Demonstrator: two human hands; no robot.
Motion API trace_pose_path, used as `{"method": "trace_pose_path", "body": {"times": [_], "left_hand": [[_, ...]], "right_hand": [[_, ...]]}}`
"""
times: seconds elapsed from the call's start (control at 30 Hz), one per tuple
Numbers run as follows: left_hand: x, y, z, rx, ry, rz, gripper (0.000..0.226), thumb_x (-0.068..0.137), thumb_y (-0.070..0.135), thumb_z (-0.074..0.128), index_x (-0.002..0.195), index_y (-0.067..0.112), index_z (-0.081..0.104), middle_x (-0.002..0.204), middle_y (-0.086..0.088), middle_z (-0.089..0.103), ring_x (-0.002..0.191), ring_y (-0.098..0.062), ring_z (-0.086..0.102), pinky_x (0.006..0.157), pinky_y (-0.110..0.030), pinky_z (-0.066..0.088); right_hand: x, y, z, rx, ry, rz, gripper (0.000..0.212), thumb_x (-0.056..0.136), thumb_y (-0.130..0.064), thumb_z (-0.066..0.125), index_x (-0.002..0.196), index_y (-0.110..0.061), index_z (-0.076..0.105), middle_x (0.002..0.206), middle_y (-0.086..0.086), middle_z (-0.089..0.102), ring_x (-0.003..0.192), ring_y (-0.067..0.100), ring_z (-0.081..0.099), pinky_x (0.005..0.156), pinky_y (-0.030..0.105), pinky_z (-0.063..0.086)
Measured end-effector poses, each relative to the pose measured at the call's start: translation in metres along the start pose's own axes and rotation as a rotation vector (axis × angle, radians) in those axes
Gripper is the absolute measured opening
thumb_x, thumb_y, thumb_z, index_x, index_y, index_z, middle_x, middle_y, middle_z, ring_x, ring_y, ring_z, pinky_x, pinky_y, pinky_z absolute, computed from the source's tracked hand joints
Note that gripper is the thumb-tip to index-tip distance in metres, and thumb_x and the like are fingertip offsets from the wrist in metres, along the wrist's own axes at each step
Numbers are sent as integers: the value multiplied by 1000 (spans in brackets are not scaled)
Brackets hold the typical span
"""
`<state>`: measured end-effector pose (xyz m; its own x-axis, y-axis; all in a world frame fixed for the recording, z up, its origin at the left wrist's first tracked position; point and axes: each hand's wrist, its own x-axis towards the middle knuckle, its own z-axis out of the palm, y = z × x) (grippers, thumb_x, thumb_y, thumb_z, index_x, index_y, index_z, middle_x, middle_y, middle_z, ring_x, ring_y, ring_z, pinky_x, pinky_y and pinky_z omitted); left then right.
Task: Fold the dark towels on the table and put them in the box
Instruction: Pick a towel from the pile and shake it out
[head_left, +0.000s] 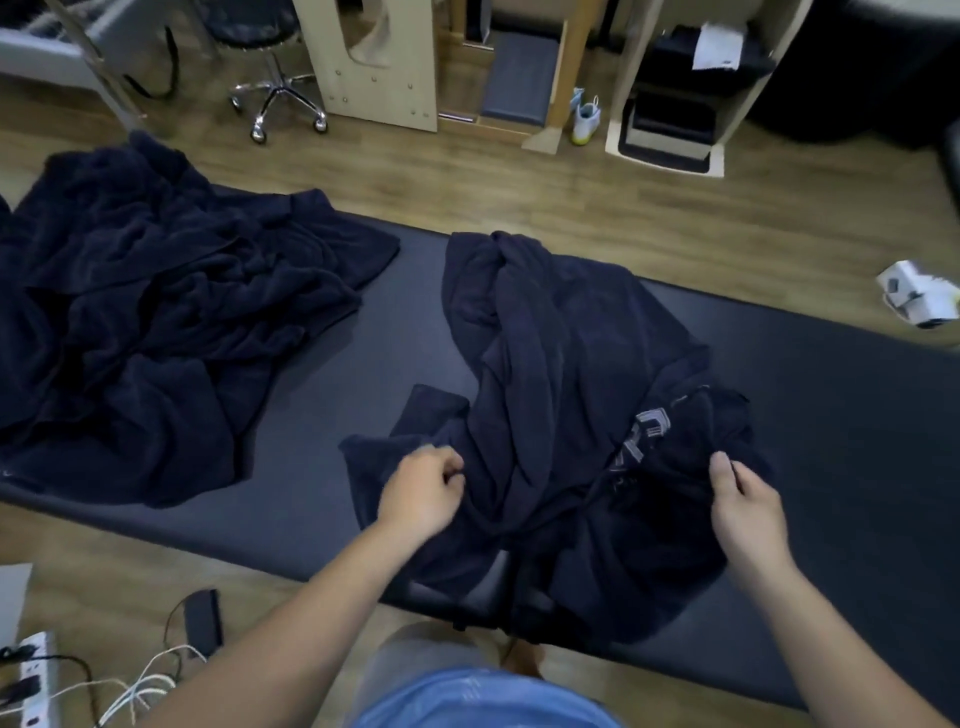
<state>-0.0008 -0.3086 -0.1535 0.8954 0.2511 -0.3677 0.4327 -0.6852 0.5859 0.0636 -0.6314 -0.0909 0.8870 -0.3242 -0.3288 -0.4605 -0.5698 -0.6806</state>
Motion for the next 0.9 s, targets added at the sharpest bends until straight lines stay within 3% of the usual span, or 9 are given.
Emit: {"method": "trace_pose_path", "body": {"times": [0.07,0.13,0.23,0.33,0.4,0.5,0.63,0.77,0.9], "left_hand": [[19,-1,-7,58,73,10,25,89,20,64,114,17,66,114,-4,60,114,-27,55,94,-39,47],[42,4,-13,93,34,-27,45,92,23,62,135,17,53,135,-7,50,127,-30,46,104,-42,41],[73,-1,-20,177,22,-185,57,93,28,58,146,18,38,147,-10,39,134,-34,39,108,-48,34],[93,-20,-22,58,63,-409,56,92,34,61,139,12,43,142,-13,43,132,-37,40,106,-51,39],[102,-27,-21,-128,108,-459,54,89,31,68,135,10,49,137,-13,47,125,-35,46,101,-43,43],[110,-21,-18,-460,186,-552,46,86,15,75,128,8,57,128,-12,58,110,-28,56,88,-30,43],[110,-23,-14,-477,224,-604,43,82,12,78,121,12,61,126,-12,62,113,-31,59,93,-32,46],[109,-23,-9,-466,219,-608,35,80,15,80,108,14,60,115,-9,64,102,-29,61,83,-32,48],[102,3,-12,-631,190,-559,11,81,13,75,87,16,67,94,-5,66,91,-23,62,85,-33,51]], "right_hand": [[-2,3,-4,-43,13,3,38,101,-37,48,78,-9,59,79,8,63,81,27,57,74,39,42],[-4,2,-7,-35,42,-5,34,100,-32,51,76,-9,58,76,2,60,79,27,56,75,39,43],[-11,-4,-16,150,44,39,21,100,-13,53,80,-16,58,78,-8,60,77,17,56,80,33,43],[-16,-6,-28,270,28,79,26,93,-2,50,72,-16,57,71,1,56,70,19,47,65,32,37],[-19,-8,-35,306,27,97,26,88,-3,53,66,-16,53,67,5,48,69,19,42,62,32,32],[-26,-16,-37,323,-9,82,24,89,-11,66,67,-15,57,67,3,59,66,16,52,65,31,40],[-28,-14,-33,342,-33,68,16,95,-16,63,78,-14,65,75,5,65,71,14,58,69,30,46],[-29,-14,-34,345,-17,48,12,96,-11,60,86,-15,66,77,7,64,74,17,55,71,31,45],[-32,-27,-38,386,-14,61,19,93,-4,60,81,-16,69,79,2,72,74,14,63,71,30,50]]}}
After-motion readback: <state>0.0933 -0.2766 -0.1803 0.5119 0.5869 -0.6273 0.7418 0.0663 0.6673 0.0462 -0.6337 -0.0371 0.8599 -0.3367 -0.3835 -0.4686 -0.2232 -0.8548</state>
